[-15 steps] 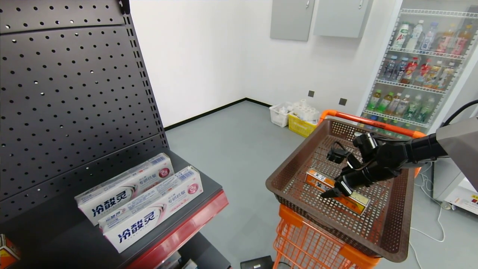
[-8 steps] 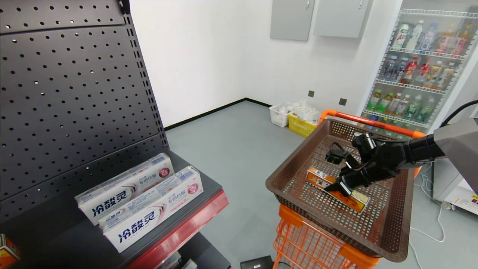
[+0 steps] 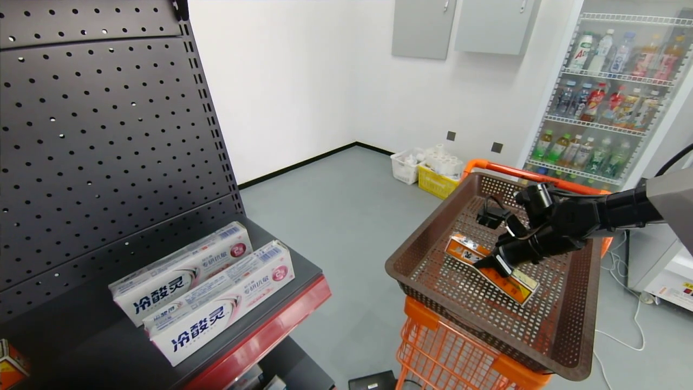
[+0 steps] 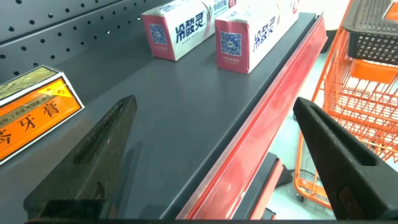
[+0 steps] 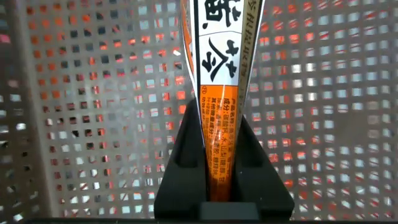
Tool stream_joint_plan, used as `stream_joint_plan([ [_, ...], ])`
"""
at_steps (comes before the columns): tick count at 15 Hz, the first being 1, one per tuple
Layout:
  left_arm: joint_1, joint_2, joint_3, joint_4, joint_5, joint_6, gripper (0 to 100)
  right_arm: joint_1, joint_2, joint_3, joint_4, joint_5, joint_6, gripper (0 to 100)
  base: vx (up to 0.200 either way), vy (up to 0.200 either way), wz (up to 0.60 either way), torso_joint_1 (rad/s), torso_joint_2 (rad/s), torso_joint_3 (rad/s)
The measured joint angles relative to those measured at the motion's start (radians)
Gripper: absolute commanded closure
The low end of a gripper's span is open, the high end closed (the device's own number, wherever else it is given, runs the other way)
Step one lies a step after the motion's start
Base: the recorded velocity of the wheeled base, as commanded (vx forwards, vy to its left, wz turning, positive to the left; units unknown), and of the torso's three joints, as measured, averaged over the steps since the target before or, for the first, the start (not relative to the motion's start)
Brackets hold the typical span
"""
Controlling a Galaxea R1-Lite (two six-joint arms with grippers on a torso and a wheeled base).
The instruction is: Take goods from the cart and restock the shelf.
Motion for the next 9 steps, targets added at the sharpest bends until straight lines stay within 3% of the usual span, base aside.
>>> stream_joint_plan([
  [5, 0.0, 0.0, 0.0, 0.0, 0.0, 0.0, 0, -0.001, -0.146, 0.042, -0.012, 0.005, 0.085, 100, 0.0, 0.0, 0.0, 0.0, 0.0, 0.0],
  [9, 0.0, 0.0, 0.0, 0.0, 0.0, 0.0, 0, 0.011, -0.346, 0.154, -0.115, 0.01, 0.229, 100, 0.0, 0.0, 0.0, 0.0, 0.0, 0.0],
])
